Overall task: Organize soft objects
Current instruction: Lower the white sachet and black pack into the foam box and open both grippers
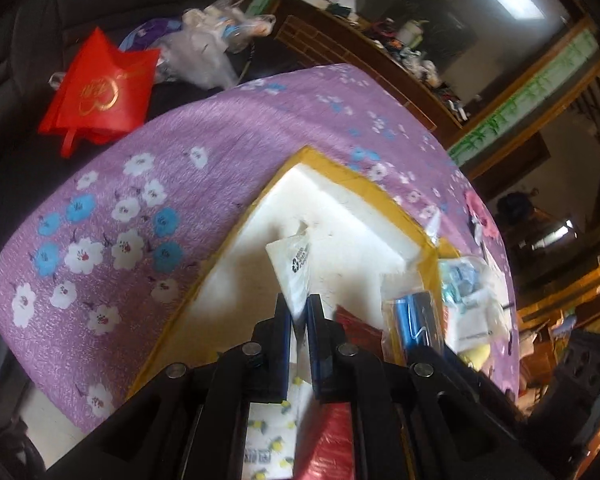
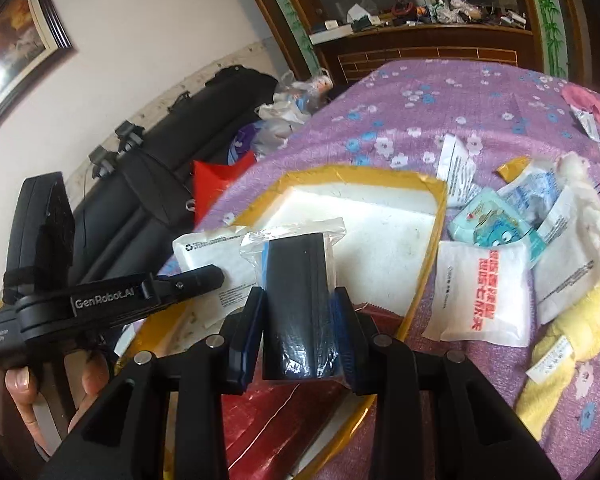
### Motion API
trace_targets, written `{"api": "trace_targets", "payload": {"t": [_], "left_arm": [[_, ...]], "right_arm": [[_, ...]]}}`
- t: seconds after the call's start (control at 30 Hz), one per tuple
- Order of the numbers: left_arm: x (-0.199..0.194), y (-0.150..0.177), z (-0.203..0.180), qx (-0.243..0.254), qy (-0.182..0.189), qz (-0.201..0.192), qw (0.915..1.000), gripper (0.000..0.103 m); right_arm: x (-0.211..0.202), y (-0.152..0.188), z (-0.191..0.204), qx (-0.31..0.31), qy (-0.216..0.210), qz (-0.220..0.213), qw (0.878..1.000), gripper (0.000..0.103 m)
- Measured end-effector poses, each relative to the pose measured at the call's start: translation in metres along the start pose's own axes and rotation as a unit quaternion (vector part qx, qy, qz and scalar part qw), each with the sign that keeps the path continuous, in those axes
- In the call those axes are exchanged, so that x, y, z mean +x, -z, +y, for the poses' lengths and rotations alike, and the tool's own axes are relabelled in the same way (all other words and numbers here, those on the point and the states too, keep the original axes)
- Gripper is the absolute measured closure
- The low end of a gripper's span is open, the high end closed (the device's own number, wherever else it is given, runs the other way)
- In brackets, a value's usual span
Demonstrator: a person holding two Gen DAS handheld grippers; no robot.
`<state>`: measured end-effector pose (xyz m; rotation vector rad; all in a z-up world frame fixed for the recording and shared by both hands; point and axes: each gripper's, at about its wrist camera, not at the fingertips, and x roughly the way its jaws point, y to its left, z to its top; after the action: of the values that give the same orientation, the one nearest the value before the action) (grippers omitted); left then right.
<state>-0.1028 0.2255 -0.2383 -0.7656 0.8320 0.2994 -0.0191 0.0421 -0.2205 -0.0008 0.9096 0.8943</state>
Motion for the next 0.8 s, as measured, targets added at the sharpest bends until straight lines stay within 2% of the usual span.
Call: {"api": "trace_targets", "payload": {"t": [0.07, 0.13, 0.17, 0.2, 0.23, 0.27, 0.33, 0.4, 0.5, 0.63, 0.73, 0.8], "left_arm": [[0.006, 0.0, 0.002, -0.004, -0.012, 0.007, 0.9999, 0.091], [0.01, 0.002, 0.002, 0.0, -0.026, 0.013, 0.9996, 0.08], [0.01, 0.003, 0.002, 0.001, -0.026, 0.016, 0.9995, 0.079], [0.009, 0.005, 0.001, 0.002, -0.025, 0.017, 0.9995, 0.073], [0.006, 0.008, -0.001, 0.006, -0.022, 0.016, 0.9996, 0.063], [0.003, 0.01, -0.004, 0.01, -0.018, 0.013, 0.9997, 0.057], [-0.006, 0.018, -0.014, 0.025, -0.019, 0.002, 0.9995, 0.029], [-0.018, 0.027, -0.025, 0.043, -0.026, -0.022, 0.9985, 0.02], [-0.028, 0.037, -0.035, 0.056, -0.034, -0.036, 0.9972, 0.016], [-0.037, 0.054, -0.05, 0.078, -0.041, -0.032, 0.9956, 0.015], [-0.048, 0.068, -0.066, 0.095, -0.063, -0.06, 0.9916, 0.015], [-0.054, 0.078, -0.08, 0.108, -0.065, -0.07, 0.9896, 0.015]], "right_arm": [[0.004, 0.003, 0.0, -0.004, 0.009, 0.004, 1.0, 0.07], [0.004, 0.007, -0.002, -0.001, 0.011, 0.006, 1.0, 0.068], [0.004, 0.007, -0.003, 0.0, 0.01, 0.006, 1.0, 0.068], [0.003, 0.008, -0.003, 0.0, 0.007, 0.006, 1.0, 0.068], [0.0, 0.01, -0.004, 0.001, 0.002, 0.005, 1.0, 0.066], [-0.002, 0.01, -0.004, 0.002, -0.003, 0.003, 1.0, 0.058], [-0.01, 0.013, -0.005, 0.002, -0.012, -0.007, 1.0, 0.048], [-0.024, 0.017, -0.004, -0.004, -0.025, -0.021, 0.999, 0.039], [-0.044, 0.026, -0.008, -0.009, -0.036, -0.032, 0.999, 0.035], [-0.063, 0.041, -0.024, 0.001, -0.055, -0.029, 0.998, 0.034], [-0.077, 0.056, -0.042, 0.026, -0.07, -0.029, 0.997, 0.034], [-0.086, 0.065, -0.054, 0.038, -0.074, -0.032, 0.996, 0.034]]}}
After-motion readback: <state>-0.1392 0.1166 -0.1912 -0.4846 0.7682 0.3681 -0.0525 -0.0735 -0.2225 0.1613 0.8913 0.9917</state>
